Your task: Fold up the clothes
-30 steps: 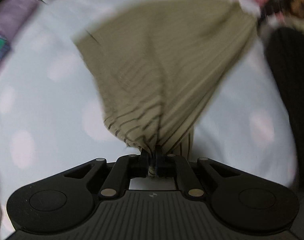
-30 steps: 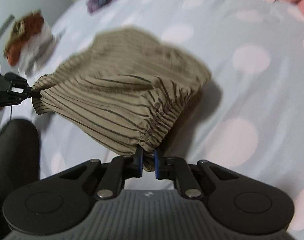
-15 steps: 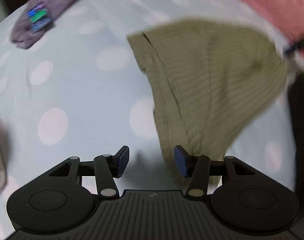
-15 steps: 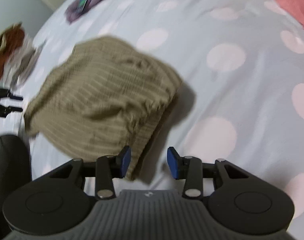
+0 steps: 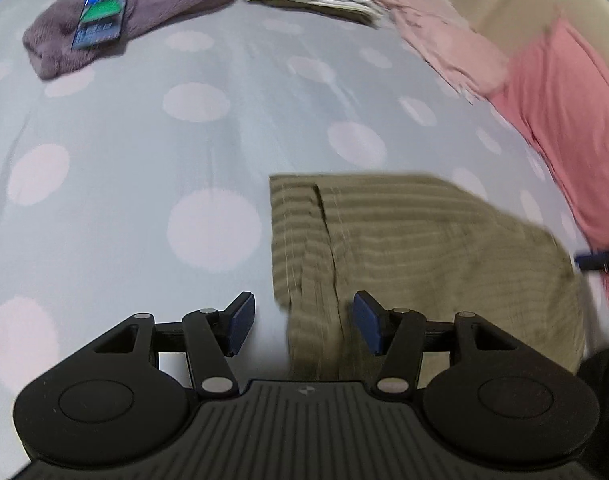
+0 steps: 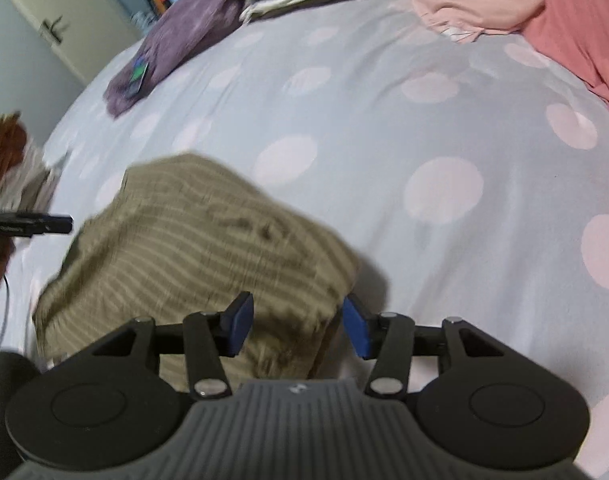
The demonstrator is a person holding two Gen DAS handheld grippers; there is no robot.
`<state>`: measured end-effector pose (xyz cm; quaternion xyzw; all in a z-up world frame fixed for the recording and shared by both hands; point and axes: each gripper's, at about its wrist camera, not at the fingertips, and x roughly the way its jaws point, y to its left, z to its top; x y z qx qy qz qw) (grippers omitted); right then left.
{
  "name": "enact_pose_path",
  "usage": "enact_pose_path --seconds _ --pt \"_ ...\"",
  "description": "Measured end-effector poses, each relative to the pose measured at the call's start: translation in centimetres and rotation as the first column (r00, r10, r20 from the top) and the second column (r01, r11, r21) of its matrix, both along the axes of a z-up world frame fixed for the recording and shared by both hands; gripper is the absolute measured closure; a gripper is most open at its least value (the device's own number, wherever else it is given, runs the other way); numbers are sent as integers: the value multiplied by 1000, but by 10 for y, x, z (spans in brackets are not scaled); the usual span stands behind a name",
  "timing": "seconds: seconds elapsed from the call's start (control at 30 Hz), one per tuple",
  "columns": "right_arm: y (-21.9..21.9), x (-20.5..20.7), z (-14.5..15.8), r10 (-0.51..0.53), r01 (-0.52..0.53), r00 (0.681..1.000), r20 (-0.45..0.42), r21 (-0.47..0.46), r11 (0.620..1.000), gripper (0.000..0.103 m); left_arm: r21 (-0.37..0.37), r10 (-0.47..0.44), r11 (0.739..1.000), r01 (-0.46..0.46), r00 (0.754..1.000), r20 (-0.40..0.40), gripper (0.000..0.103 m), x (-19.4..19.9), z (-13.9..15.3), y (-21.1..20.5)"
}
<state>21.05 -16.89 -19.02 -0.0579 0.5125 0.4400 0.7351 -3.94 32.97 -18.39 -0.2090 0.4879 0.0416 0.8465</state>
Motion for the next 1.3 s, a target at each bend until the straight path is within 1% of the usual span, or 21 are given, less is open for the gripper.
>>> enact_pose_path --seconds 0.13,0.23,0.3,0.37,0.43,0.5,0.53,0.57,0.6,0.63,0.67,0.7,0.73,0.8,0.87,0.93,0.97,1.0,1.1,1.2,1.3 --pt "3 12 -2 -44 44 999 -14 16 999 45 -61 16 998 -17 999 -28 50 27 -15 6" --pt "4 21 -10 -63 64 997 -35 21 998 39 -67 5 998 -7 1000 -28 50 39 -22 2" --pt "6 28 -19 -69 70 996 -53 34 997 39 -73 -6 997 3 999 -33 50 47 -28 1" --pt "8 35 -25 -60 63 997 -47 68 996 39 -69 -23 997 21 999 -34 50 54 -33 -1" --pt "13 40 -28 -33 34 999 -17 119 992 39 -58 -46 997 44 999 -29 50 62 -37 -3" --pt "20 45 -30 7 -4 1000 -17 156 988 39 -53 -63 997 61 997 -39 51 68 -39 -3" --pt "26 47 -31 33 -29 999 -21 162 986 39 -42 -71 997 70 996 -44 54 70 -39 -4" --pt "32 48 -32 59 -55 998 -21 160 986 39 -14 -82 997 81 996 -39 72 72 -37 -4" --pt "40 48 -33 84 -80 996 -20 153 985 39 8 -88 996 88 995 -38 88 74 -35 -4" --pt "46 49 -34 102 -99 995 -20 139 985 39 7 -79 997 79 996 -45 89 75 -35 -2" --pt "51 49 -34 111 -108 994 -16 119 987 39 5 -69 998 69 996 -52 93 77 -35 0" --pt "54 49 -34 115 -113 993 -13 107 988 39 0 -47 999 47 998 -51 103 77 -34 3" --pt "56 50 -35 117 -115 993 -13 103 988 39 20 -22 1000 23 998 -51 103 76 -33 6" --pt "58 50 -35 119 -117 993 -13 100 988 39 25 21 999 -20 999 -32 103 72 -30 14" --pt "56 51 -35 122 -120 992 -18 107 987 39 -32 74 997 -74 997 19 103 64 -27 26" --pt "52 50 -34 123 -122 992 -10 100 988 39 -18 124 992 -123 991 46 103 55 -20 32" --pt "50 50 -32 116 -115 993 -4 97 989 39 -11 148 989 -148 987 60 99 51 -17 35" --pt "46 50 -30 104 -104 995 -1 101 989 39 7 154 988 -154 986 67 91 46 -13 34" --pt "32 44 -21 74 -74 997 4 122 990 39 22 119 992 -121 988 96 79 26 1 17" --pt "16 35 -12 53 -52 999 -3 123 991 39 23 64 998 -67 992 108 74 7 12 -8" --pt "2 27 -10 0 3 999 -34 109 994 39 18 4 1000 -6 995 103 72 -5 18 -42"
